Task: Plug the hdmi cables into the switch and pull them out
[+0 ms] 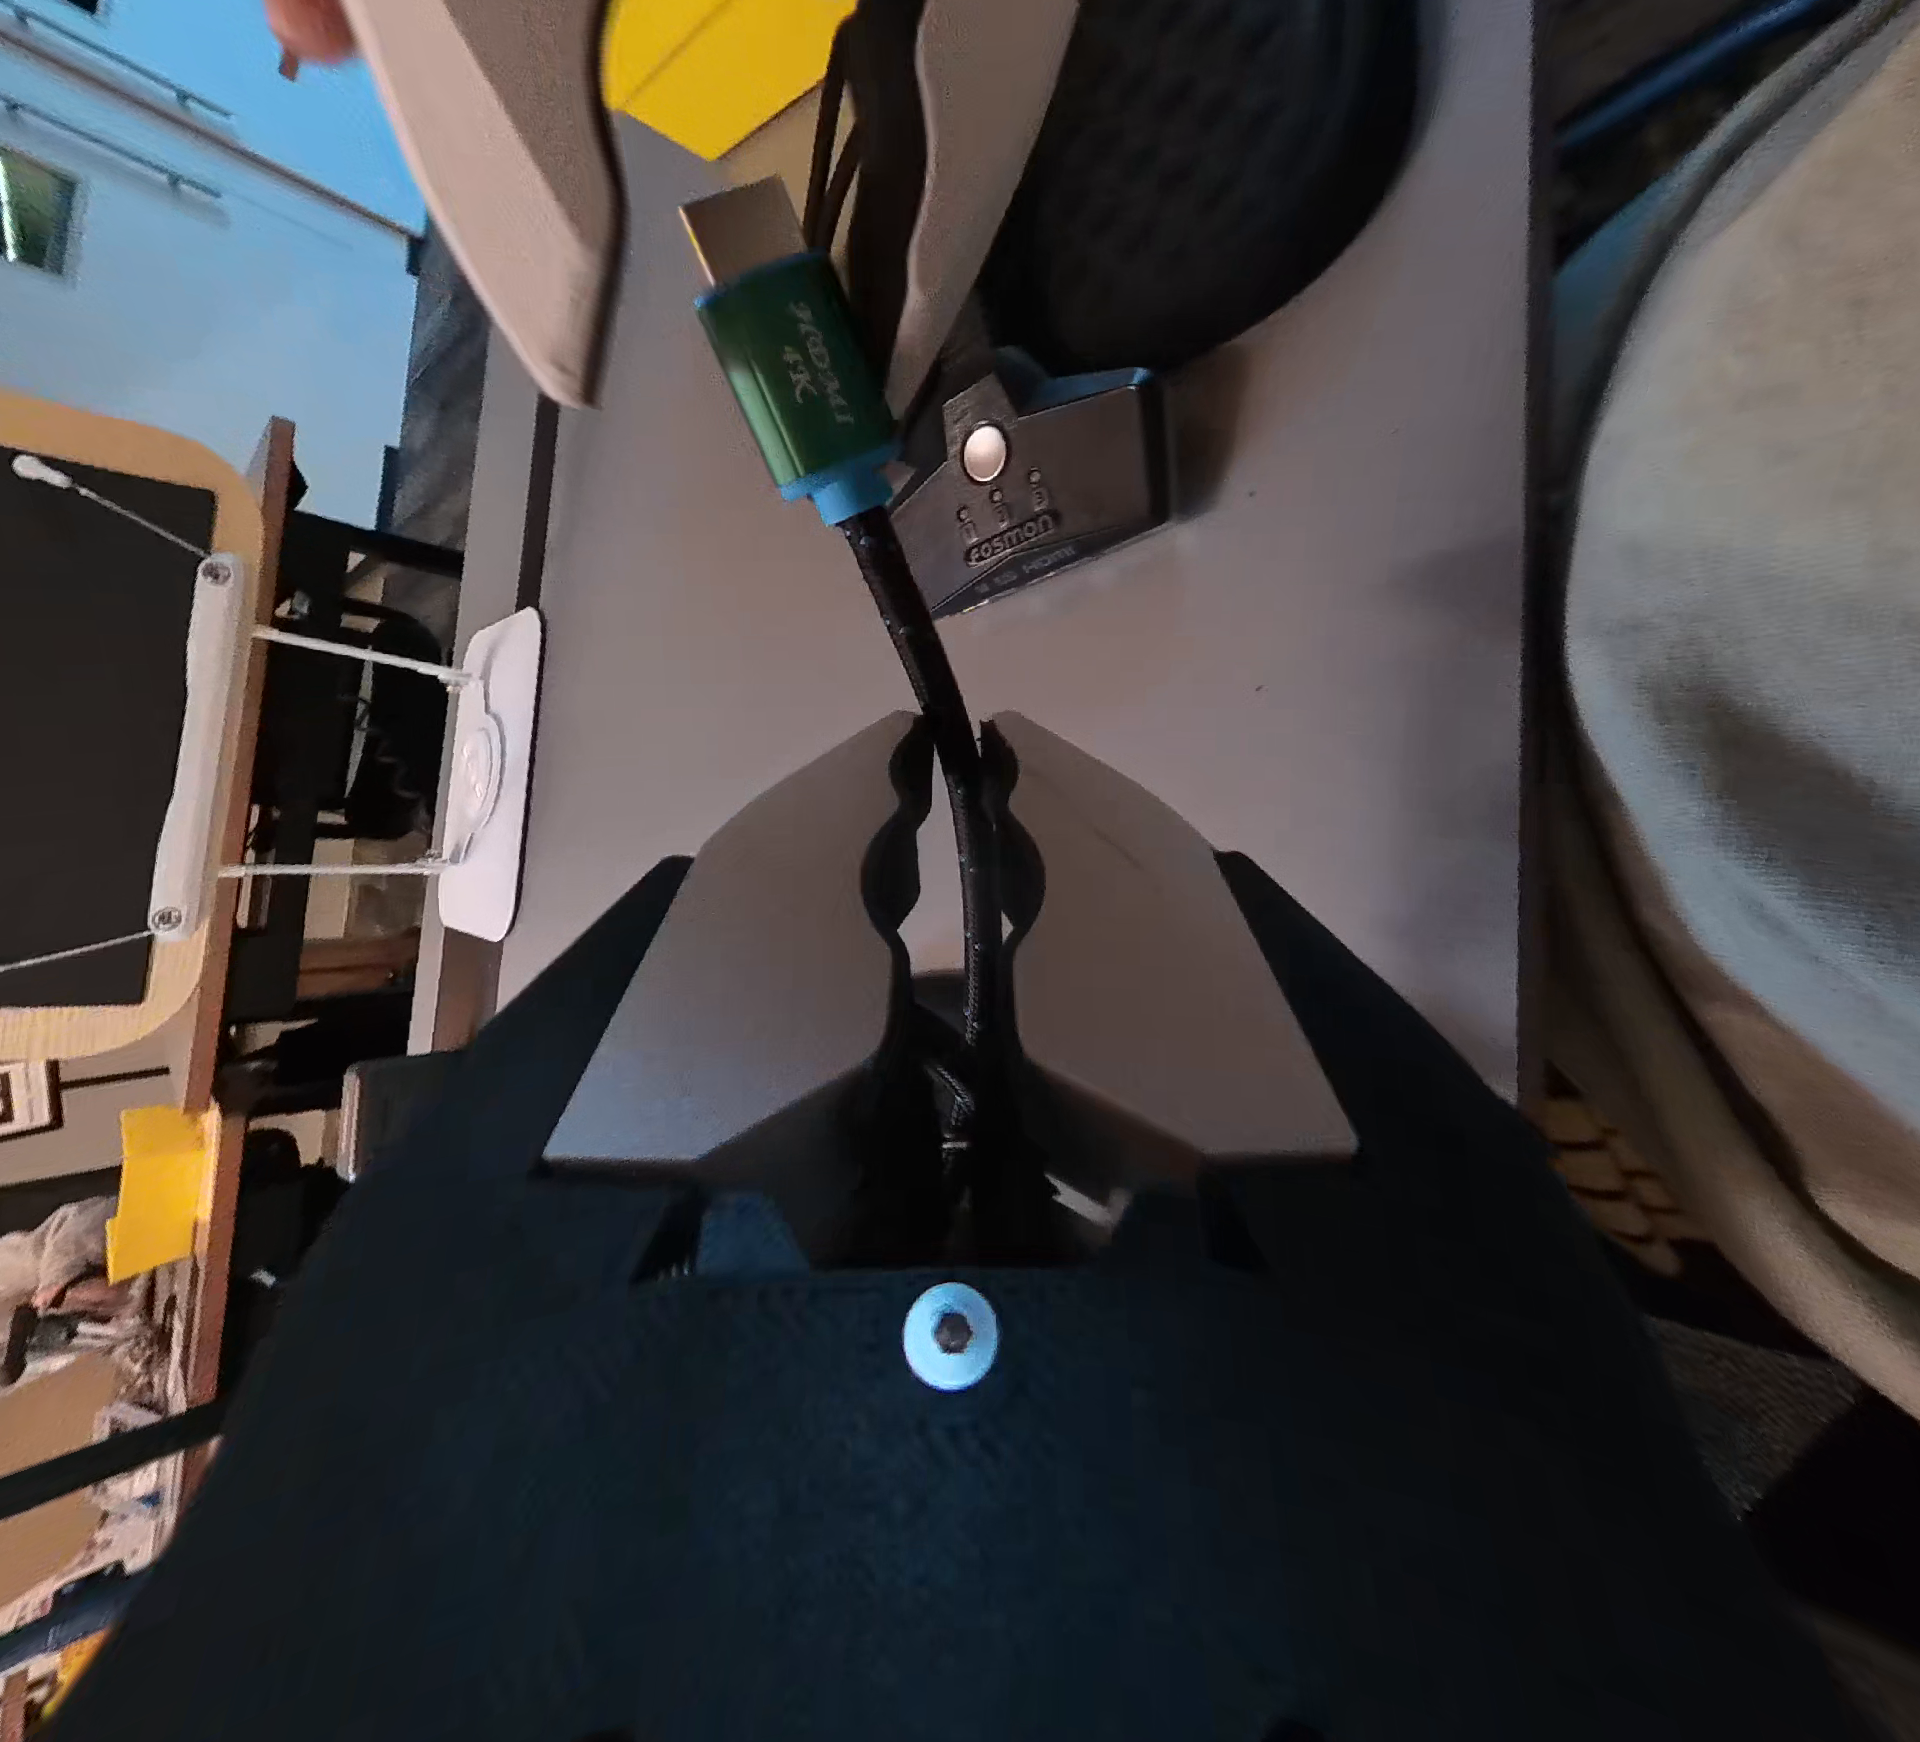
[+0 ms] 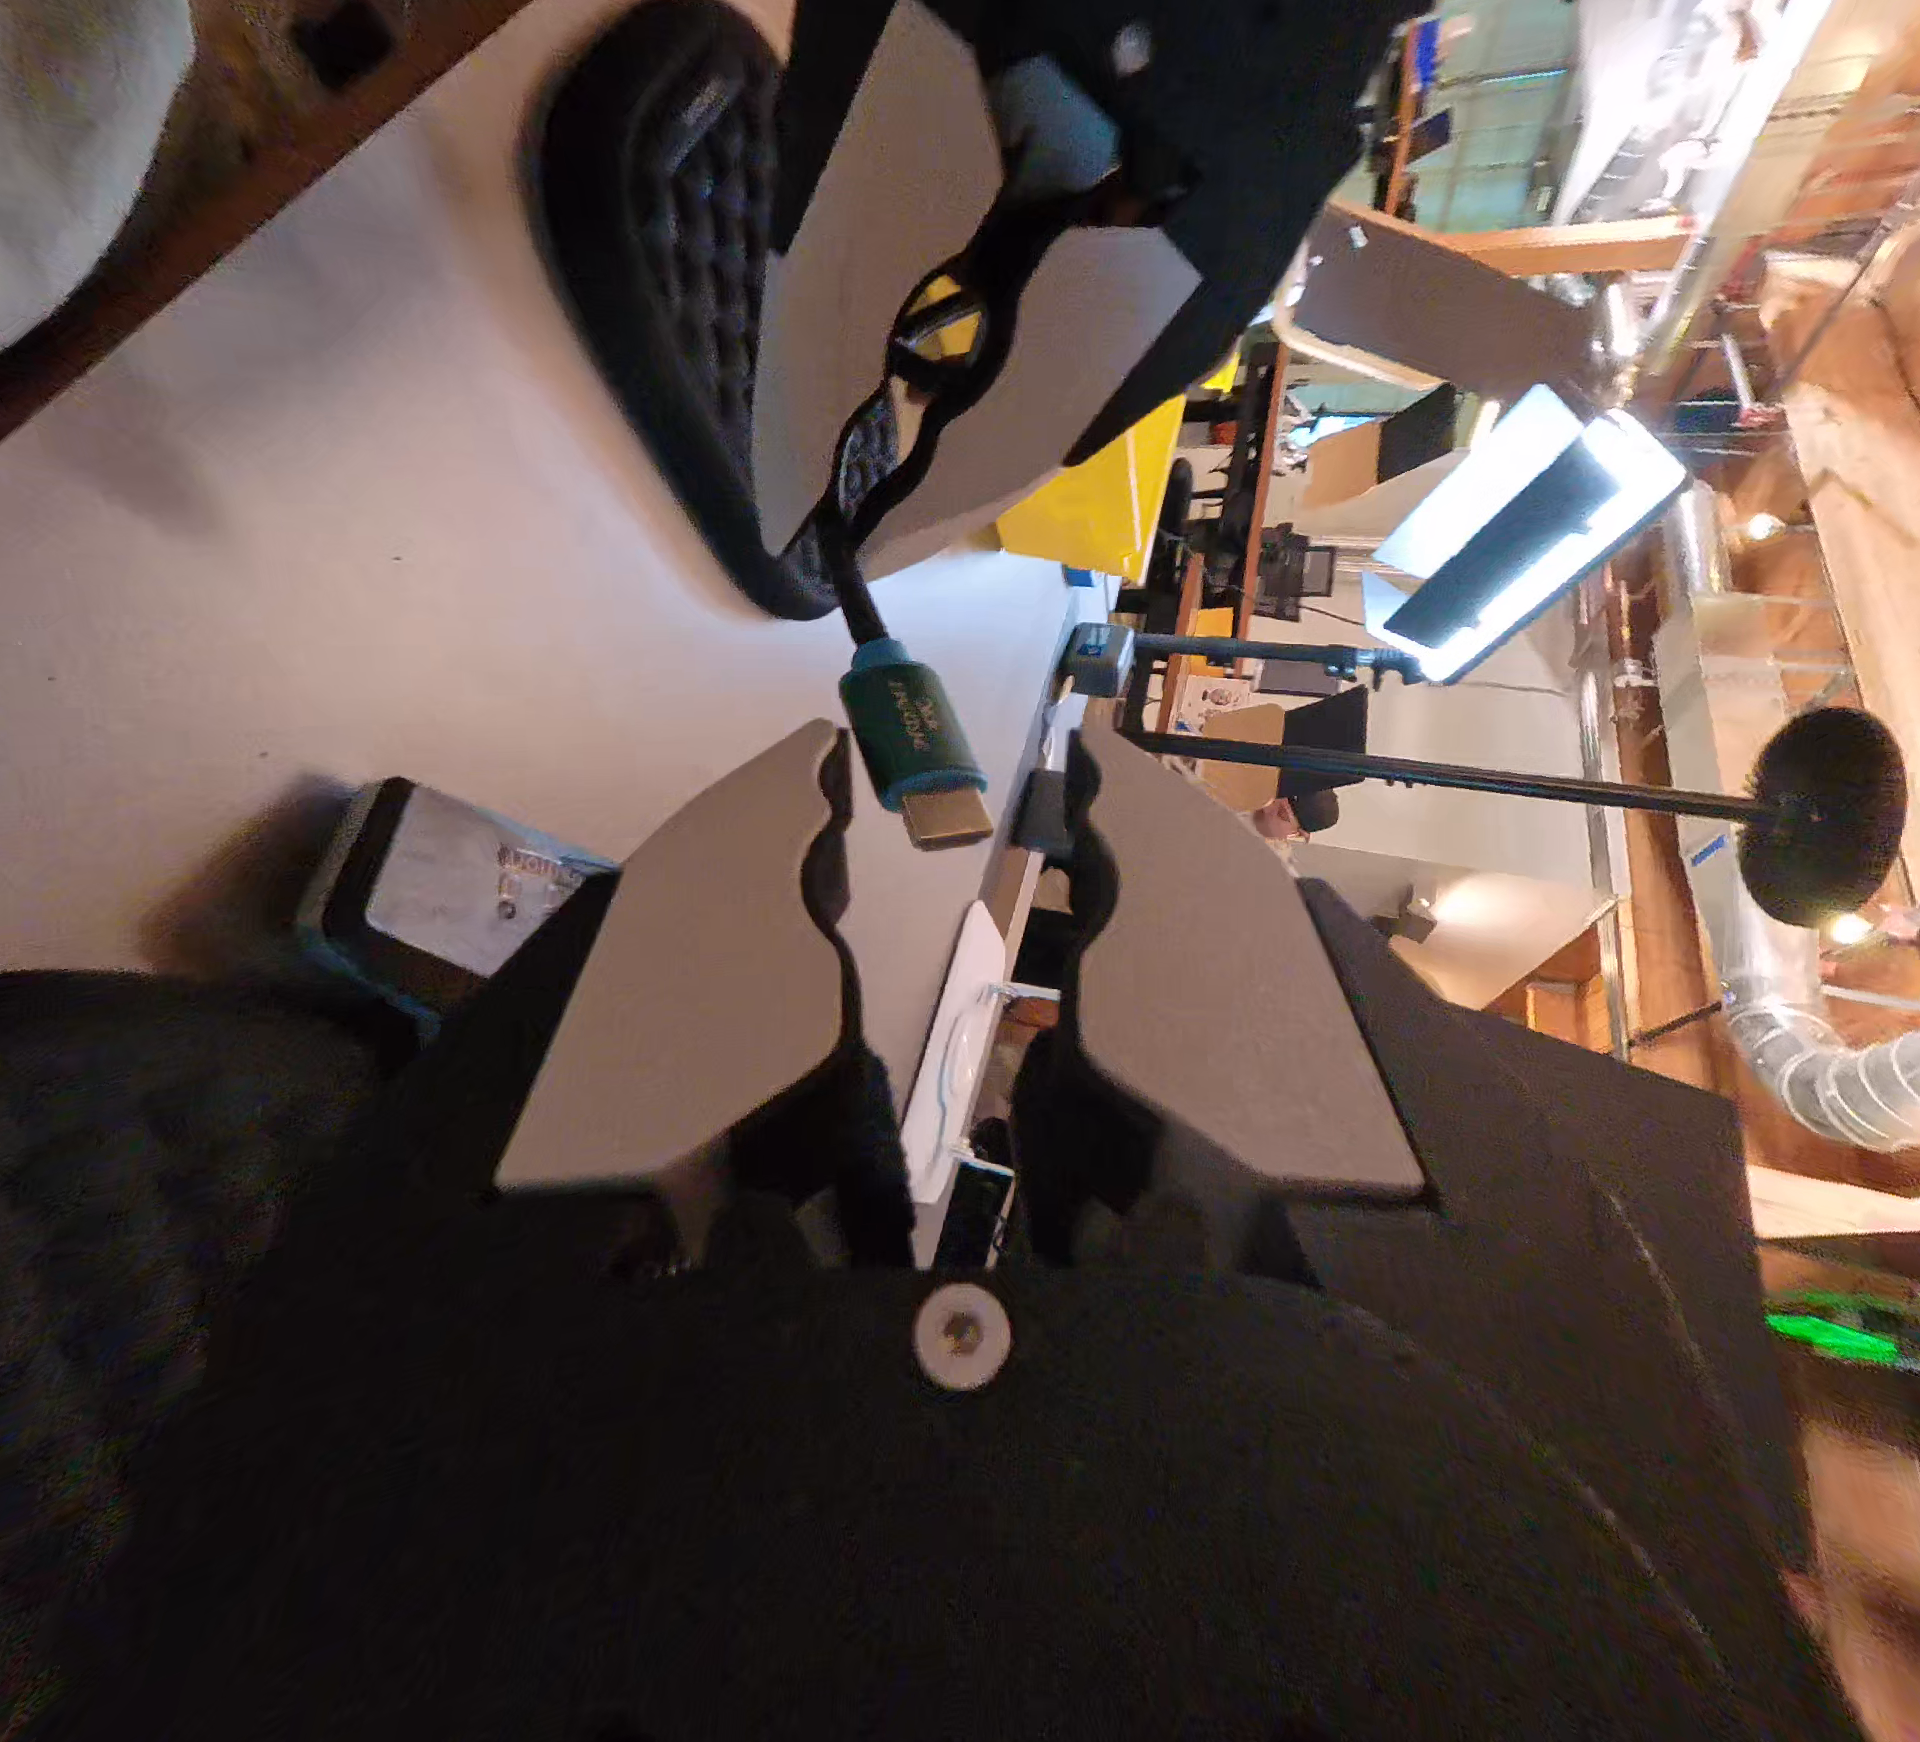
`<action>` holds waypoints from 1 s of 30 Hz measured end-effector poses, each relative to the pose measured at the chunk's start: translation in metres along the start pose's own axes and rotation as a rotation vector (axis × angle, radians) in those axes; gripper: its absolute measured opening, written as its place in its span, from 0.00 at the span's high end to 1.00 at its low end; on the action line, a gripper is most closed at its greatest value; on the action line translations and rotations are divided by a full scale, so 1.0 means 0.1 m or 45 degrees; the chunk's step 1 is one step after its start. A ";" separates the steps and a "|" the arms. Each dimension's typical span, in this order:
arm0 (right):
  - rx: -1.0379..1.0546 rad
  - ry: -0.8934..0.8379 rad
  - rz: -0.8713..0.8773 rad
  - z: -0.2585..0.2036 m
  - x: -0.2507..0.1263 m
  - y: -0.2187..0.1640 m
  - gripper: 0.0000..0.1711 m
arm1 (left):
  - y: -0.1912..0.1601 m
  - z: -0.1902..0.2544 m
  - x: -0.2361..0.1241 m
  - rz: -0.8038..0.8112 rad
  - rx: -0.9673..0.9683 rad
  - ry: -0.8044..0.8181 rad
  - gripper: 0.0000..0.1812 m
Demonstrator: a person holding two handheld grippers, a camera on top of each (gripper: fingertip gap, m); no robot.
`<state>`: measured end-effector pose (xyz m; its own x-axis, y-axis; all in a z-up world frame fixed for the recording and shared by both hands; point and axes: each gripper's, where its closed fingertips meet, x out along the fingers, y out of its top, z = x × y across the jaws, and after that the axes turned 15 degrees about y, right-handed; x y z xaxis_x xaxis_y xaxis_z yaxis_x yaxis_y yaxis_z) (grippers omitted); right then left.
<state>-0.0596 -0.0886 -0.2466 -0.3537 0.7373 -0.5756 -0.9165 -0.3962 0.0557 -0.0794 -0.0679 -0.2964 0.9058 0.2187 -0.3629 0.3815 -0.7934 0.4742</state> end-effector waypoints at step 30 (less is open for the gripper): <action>0.234 -0.042 0.364 -0.28 -0.07 0.18 0.93 | 0.55 -0.03 0.32 0.841 -0.097 0.140 0.79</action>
<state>-0.0686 -0.1160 -0.2641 -0.6044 0.6290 -0.4890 -0.7966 -0.4866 0.3587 -0.0292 -0.1028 -0.2789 0.9654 -0.2388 0.1049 -0.2508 -0.7392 0.6251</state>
